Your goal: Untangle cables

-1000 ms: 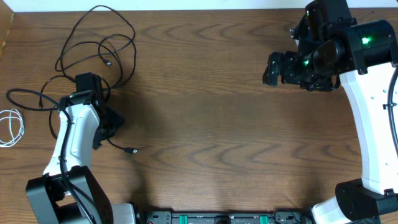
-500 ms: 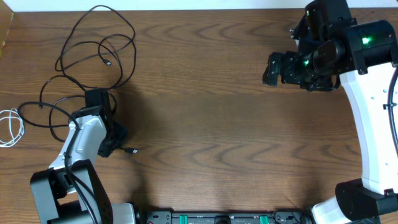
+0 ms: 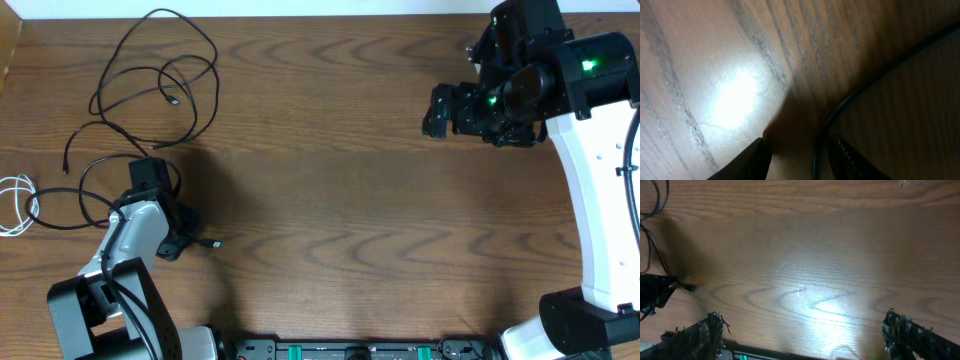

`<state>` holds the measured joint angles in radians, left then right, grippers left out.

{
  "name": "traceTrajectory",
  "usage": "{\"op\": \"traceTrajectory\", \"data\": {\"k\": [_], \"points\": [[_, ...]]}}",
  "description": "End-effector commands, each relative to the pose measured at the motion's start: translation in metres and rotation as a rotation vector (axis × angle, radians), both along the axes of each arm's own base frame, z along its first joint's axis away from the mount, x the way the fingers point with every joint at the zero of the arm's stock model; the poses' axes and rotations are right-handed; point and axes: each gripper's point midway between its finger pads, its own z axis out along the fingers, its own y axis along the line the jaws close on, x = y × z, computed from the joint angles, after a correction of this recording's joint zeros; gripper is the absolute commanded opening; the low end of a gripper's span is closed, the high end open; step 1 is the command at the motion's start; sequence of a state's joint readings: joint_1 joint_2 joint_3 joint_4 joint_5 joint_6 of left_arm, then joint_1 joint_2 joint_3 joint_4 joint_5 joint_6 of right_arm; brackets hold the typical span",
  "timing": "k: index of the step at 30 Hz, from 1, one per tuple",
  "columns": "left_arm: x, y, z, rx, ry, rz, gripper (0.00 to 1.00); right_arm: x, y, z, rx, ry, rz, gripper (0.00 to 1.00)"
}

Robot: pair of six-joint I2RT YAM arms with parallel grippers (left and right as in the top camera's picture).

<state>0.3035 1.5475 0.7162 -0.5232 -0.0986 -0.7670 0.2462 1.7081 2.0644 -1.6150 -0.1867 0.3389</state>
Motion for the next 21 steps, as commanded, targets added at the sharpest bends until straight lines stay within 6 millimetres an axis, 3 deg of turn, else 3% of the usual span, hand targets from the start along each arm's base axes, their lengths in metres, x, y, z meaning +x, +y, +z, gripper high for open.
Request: {"op": "traceTrajectory", "data": {"k": [1,3,5,6,9,11,16,21], "points": [[-0.011,-0.006,-0.013,-0.033,0.029,0.028,0.43,-0.002,0.001,0.003,-0.004,-0.014,0.015,0.99],[-0.011,-0.005,-0.013,-0.033,0.026,0.035,0.42,-0.002,0.001,0.003,-0.004,-0.014,0.015,0.99],[-0.013,-0.006,-0.013,-0.035,0.034,0.034,0.32,-0.002,0.001,0.003,-0.004,-0.014,0.016,0.99],[-0.017,-0.007,-0.015,-0.038,0.049,0.03,0.22,-0.002,0.002,0.003,-0.004,-0.014,0.017,0.99],[-0.025,-0.008,-0.02,-0.032,0.067,0.032,0.19,-0.002,0.002,0.003,-0.004,-0.014,0.017,0.99],[-0.03,-0.008,-0.022,-0.028,0.08,0.033,0.08,-0.002,0.002,0.003,-0.004,-0.014,0.017,0.99],[-0.025,-0.013,-0.019,-0.055,0.064,-0.008,0.08,-0.002,0.002,0.003,-0.004,-0.014,0.017,0.99],[-0.004,-0.014,0.005,-0.07,0.008,-0.116,0.07,-0.002,0.002,0.003,-0.004,-0.014,0.017,0.99]]}}
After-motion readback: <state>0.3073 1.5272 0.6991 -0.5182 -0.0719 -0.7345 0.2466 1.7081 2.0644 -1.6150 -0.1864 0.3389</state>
